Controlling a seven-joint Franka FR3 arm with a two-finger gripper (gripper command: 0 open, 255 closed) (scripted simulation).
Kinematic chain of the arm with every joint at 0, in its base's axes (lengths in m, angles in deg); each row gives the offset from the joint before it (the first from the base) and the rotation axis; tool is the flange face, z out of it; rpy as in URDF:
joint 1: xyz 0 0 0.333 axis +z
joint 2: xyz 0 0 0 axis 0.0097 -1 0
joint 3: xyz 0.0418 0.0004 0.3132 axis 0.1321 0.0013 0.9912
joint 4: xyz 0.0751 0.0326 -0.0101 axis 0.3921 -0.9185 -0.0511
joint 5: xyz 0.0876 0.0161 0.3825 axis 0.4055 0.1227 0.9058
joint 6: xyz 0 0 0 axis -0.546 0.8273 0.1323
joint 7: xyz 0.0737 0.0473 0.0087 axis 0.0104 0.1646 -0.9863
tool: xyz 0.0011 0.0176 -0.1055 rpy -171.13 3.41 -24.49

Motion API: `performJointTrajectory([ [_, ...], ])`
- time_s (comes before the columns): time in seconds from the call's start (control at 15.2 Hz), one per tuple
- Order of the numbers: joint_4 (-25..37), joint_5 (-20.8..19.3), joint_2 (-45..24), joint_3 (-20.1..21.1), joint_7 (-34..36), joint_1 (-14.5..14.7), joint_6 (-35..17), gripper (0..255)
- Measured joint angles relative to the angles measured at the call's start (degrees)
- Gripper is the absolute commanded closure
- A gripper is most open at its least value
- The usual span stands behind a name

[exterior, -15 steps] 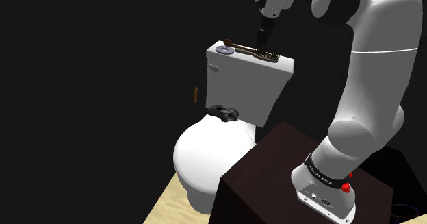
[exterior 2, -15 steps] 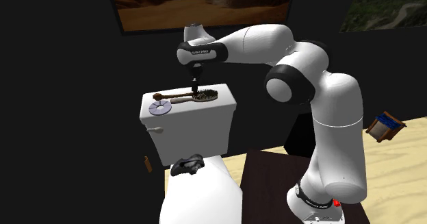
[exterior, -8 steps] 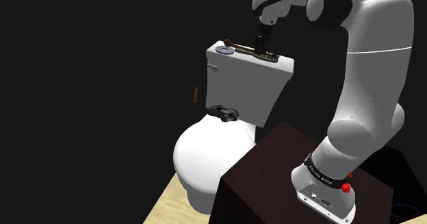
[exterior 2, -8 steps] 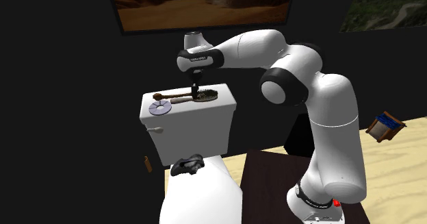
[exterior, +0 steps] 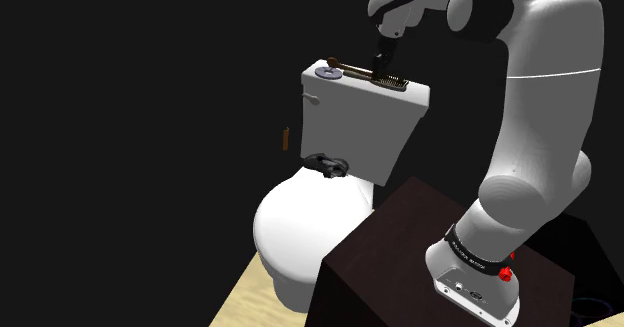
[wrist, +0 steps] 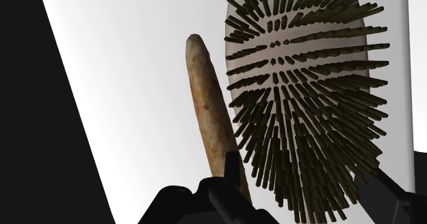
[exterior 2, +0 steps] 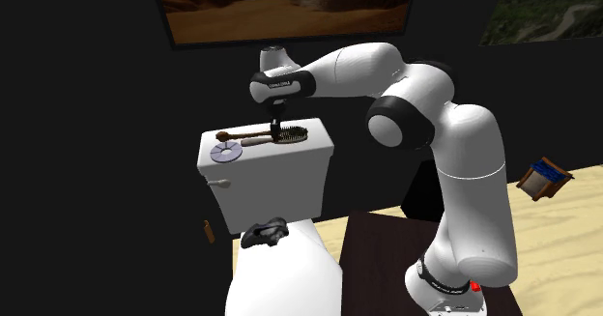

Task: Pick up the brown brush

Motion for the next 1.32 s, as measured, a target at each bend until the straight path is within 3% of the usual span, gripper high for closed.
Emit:
performJointTrajectory([
  [0.46, 1.0, -0.2, 0.2, -0.1, 0.2, 0.0, 1.2, 255],
  [1.32, 8.7, -1.2, 1.7, -0.7, 0.9, -0.4, 10.1, 255],
])
